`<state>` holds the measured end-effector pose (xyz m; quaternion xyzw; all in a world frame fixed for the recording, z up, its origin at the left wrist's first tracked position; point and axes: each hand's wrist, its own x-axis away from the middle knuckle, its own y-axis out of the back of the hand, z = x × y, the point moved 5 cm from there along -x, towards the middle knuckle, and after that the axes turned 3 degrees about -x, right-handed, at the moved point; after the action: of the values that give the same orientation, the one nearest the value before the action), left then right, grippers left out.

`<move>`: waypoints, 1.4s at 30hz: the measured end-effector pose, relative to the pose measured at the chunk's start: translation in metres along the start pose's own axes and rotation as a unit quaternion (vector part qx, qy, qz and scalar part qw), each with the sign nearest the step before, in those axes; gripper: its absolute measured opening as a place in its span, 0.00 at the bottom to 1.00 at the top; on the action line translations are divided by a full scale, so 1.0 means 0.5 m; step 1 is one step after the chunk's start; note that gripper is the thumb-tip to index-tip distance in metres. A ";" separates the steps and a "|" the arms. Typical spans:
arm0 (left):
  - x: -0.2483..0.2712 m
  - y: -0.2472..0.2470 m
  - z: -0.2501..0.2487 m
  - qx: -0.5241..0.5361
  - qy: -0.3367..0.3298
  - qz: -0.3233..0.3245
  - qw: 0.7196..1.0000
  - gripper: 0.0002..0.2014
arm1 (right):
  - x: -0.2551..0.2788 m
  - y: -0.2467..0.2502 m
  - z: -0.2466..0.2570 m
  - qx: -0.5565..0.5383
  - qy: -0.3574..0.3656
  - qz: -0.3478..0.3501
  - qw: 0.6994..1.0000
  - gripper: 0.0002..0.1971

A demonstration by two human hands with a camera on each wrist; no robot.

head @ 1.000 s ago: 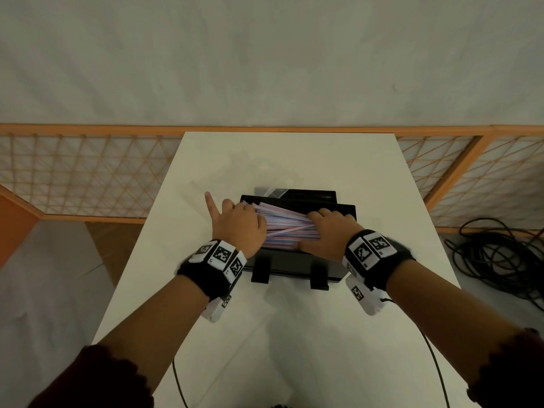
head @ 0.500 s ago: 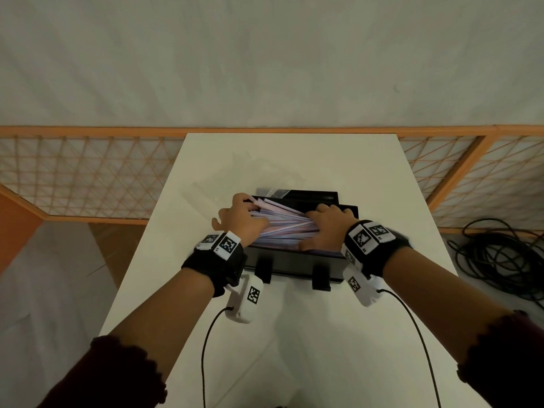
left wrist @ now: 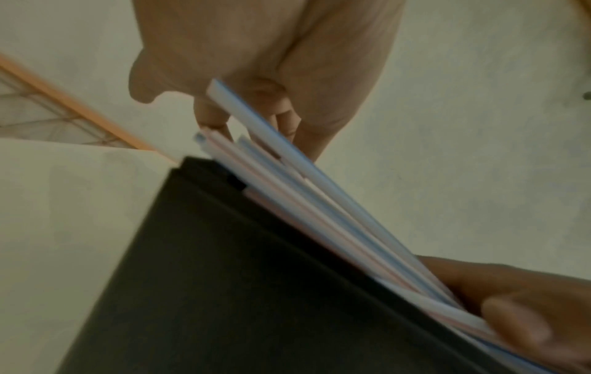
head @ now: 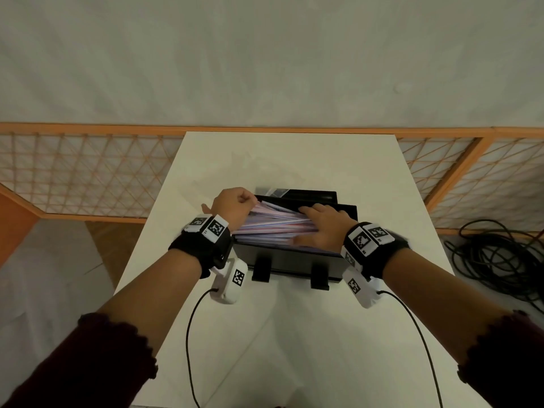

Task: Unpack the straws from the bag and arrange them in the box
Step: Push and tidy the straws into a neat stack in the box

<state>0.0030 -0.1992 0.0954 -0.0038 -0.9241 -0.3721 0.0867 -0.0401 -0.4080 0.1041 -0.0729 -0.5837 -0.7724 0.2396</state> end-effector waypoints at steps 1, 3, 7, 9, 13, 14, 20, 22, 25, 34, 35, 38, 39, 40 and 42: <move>-0.004 -0.004 0.008 0.025 -0.005 0.010 1.000 0.08 | 0.000 0.000 0.002 -0.013 -0.006 -0.001 1.000 0.43; -0.003 -0.006 0.019 0.074 -0.015 0.022 0.997 0.05 | -0.001 -0.002 0.005 -0.026 -0.018 0.003 0.999 0.41; 0.008 0.002 0.021 0.165 -0.053 0.013 0.985 0.11 | 0.002 0.010 -0.002 0.013 -0.028 0.004 1.000 0.39; 0.016 0.012 0.014 0.206 -0.072 0.009 0.976 0.12 | 0.007 0.021 -0.011 0.040 -0.026 0.011 0.999 0.36; 0.005 0.004 0.026 0.194 -0.077 0.001 0.978 0.15 | 0.018 0.029 -0.037 0.025 -0.051 0.019 0.998 0.32; 0.005 -0.001 0.025 0.170 -0.087 -0.003 0.982 0.16 | 0.020 0.027 -0.041 0.006 -0.055 0.020 0.998 0.32; 0.007 -0.023 -0.004 0.082 -0.165 -0.022 0.983 0.16 | 0.038 0.027 -0.033 0.023 -0.032 -0.055 0.998 0.32; 0.002 -0.022 -0.010 0.027 -0.178 -0.031 0.983 0.16 | 0.039 0.018 -0.025 0.051 -0.014 -0.069 0.996 0.31; 0.009 -0.013 -0.030 -0.084 -0.183 -0.038 0.979 0.19 | 0.037 -0.001 -0.009 0.066 0.004 -0.060 0.996 0.30; 0.077 -0.046 -0.170 -0.339 -0.393 0.059 0.852 0.50 | 0.050 0.082 0.001 -0.122 -0.025 -0.164 0.979 0.20; 0.074 -0.065 -0.174 -0.401 -0.387 0.092 0.826 0.58 | 0.056 0.101 -0.004 -0.181 -0.048 -0.186 0.965 0.18; 0.053 -0.110 -0.166 -0.512 -0.364 0.154 0.763 0.68 | 0.065 0.120 -0.018 -0.456 -0.120 -0.204 0.858 0.16; 0.048 -0.121 -0.159 -0.523 -0.355 0.169 0.756 0.68 | 0.071 0.115 -0.015 -0.570 -0.135 -0.192 0.788 0.16; 0.045 -0.130 -0.150 -0.529 -0.344 0.181 0.755 0.68 | 0.075 0.104 -0.012 -0.667 -0.148 -0.169 0.710 0.16; 0.052 -0.148 -0.132 -0.530 -0.325 0.188 0.760 0.67 | 0.089 0.082 -0.001 -0.787 -0.176 -0.109 0.582 0.20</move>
<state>-0.0175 -0.2997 0.0954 -0.3434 -0.5331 -0.7549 -0.1670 -0.0603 -0.4295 0.1567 -0.3033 0.2178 -0.9217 -0.1052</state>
